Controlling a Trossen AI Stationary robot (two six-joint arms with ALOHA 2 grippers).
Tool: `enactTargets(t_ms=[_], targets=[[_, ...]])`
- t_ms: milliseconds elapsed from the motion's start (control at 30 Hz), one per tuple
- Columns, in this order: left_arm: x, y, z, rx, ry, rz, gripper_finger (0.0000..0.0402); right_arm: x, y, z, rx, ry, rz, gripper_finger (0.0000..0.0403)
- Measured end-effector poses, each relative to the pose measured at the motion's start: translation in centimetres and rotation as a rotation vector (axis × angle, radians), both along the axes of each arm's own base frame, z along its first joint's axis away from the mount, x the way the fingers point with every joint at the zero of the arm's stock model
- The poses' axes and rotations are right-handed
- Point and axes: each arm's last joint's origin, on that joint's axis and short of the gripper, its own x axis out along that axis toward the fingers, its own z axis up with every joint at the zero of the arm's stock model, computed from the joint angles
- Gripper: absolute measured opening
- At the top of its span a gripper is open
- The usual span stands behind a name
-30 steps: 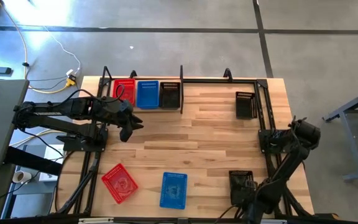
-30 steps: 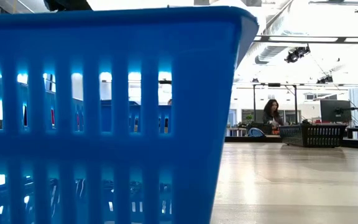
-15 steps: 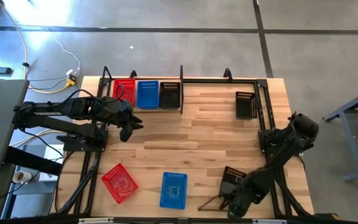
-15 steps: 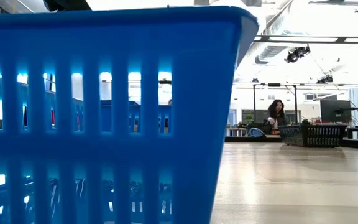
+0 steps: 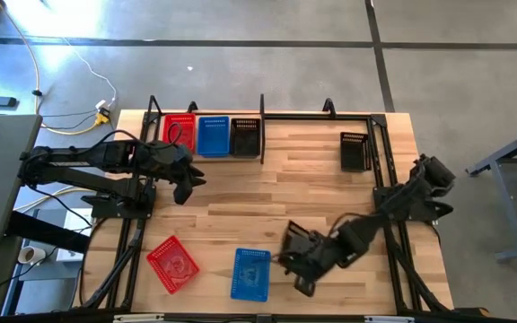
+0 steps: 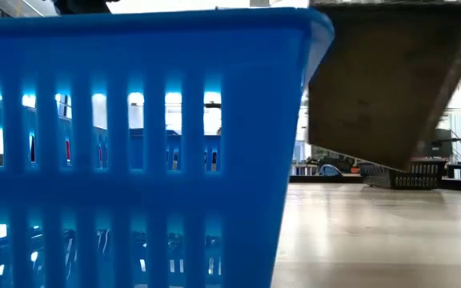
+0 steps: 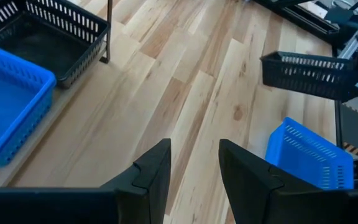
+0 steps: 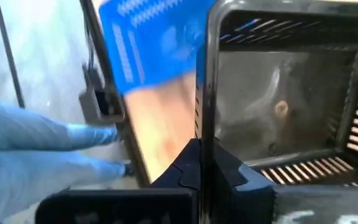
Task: Stack baskets on shelf by color
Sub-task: Stack the bottom black bin on the other black bin
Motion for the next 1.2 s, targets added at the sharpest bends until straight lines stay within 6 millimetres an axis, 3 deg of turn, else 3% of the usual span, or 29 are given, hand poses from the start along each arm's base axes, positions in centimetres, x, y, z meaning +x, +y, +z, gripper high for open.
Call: enactTargets(t_ms=[567,900,1200], targets=[[0.8,0.2,-0.7,0.012,0.058,0.022,0.0126,6.1,-8.8,5.9,-0.166,-0.238,0.142,0.0],[1.0,0.7,-1.0,0.113,0.092,0.133,0.0126,8.1,-16.1,9.9,-0.421,-0.393,0.236,0.0],[1.0,1.0,-0.9,0.186,0.102,0.211,0.0126,9.0,-23.0,12.0,-0.7,-0.504,0.262,0.0]])
